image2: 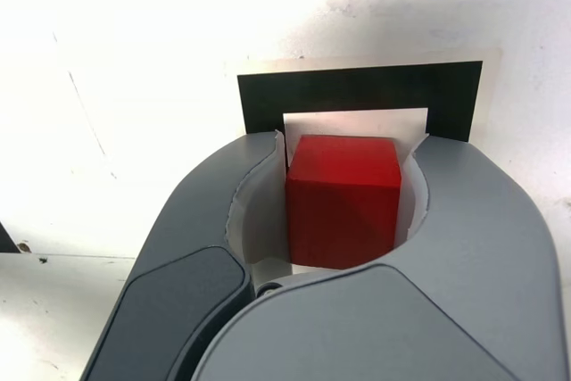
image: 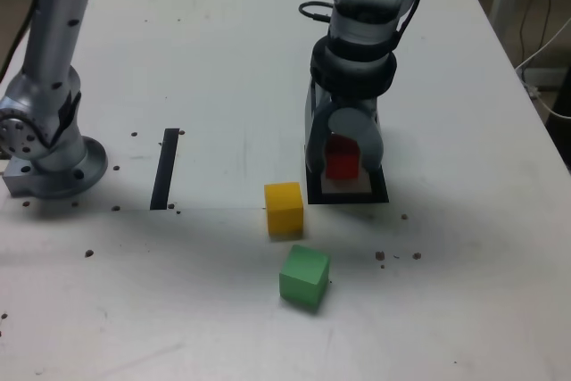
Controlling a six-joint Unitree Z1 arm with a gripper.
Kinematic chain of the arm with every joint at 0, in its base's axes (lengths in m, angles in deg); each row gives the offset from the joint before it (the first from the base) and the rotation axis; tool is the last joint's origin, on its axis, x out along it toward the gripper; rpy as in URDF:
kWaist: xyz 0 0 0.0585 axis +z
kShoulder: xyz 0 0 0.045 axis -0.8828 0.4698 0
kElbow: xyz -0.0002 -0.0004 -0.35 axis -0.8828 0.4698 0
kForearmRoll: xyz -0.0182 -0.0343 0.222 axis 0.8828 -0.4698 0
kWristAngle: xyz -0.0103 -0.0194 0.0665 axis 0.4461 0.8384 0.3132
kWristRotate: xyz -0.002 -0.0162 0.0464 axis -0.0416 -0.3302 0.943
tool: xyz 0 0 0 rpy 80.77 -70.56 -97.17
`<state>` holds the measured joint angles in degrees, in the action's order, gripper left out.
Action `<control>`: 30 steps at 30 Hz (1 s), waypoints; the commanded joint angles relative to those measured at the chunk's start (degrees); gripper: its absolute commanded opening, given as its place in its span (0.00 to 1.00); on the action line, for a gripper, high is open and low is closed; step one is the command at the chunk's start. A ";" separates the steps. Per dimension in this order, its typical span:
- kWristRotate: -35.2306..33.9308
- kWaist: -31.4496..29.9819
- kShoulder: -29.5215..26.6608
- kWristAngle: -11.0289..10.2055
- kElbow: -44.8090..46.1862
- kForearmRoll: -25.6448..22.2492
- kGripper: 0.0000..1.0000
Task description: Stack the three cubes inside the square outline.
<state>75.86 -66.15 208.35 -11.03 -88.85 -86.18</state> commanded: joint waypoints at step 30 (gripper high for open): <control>-4.72 -3.17 -12.44 -1.56 0.74 -10.57 0.98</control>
<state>72.16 -68.74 197.28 -12.71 -88.55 -95.73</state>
